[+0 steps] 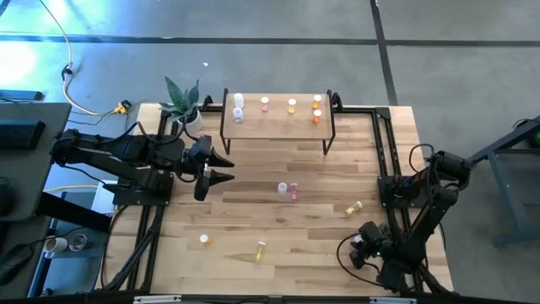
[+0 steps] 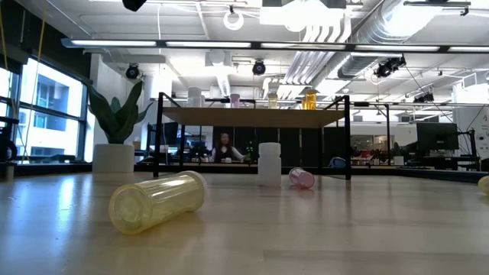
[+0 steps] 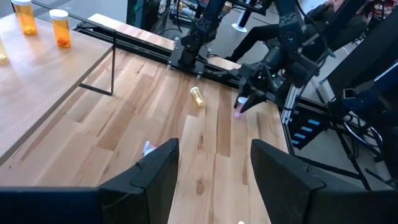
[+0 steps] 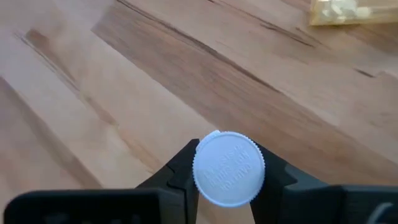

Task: Pick and place medicine bottles onto shelf by color
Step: Put the right pink pill bottle aligned with the other pink pill bottle on the shelf

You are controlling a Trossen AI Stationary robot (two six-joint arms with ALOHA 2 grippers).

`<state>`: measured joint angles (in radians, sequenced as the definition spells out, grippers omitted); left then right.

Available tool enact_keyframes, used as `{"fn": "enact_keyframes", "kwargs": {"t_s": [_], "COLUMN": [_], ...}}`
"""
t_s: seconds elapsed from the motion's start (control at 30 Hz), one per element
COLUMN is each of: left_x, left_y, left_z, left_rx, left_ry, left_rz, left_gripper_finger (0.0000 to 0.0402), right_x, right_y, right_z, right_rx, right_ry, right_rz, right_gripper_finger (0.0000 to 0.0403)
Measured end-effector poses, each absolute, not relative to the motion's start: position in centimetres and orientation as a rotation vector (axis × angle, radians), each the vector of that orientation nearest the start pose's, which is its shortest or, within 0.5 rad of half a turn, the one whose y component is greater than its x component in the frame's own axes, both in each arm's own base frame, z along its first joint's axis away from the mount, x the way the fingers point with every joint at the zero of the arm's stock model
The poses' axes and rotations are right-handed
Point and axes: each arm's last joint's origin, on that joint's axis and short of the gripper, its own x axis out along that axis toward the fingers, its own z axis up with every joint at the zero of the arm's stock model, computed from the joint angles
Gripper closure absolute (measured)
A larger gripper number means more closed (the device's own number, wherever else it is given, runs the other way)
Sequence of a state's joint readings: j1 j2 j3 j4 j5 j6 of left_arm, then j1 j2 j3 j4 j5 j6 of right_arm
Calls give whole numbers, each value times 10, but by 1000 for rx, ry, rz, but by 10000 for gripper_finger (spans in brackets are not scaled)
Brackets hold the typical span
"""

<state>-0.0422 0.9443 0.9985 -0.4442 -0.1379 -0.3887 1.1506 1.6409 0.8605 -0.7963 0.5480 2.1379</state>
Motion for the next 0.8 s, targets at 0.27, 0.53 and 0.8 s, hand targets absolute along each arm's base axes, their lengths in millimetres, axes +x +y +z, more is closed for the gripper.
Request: {"fn": "enact_keyframes", "kwargs": {"t_s": [0.27, 0.53, 0.8], "left_x": [196, 196, 196], "left_y": [-4, -4, -6], "left_z": [354, 354, 354], "left_rx": [-321, -297, -295], "left_ry": [367, 369, 381], "left_rz": [163, 159, 96], "left_gripper_finger": [213, 191, 148], "right_x": [164, 213, 258], "right_y": [232, 219, 192], "right_z": [178, 211, 240], "right_rx": [764, 697, 610], "right_ry": [845, 825, 854], "right_rz": [-631, -580, -519], "right_gripper_finger": [314, 314, 314]}}
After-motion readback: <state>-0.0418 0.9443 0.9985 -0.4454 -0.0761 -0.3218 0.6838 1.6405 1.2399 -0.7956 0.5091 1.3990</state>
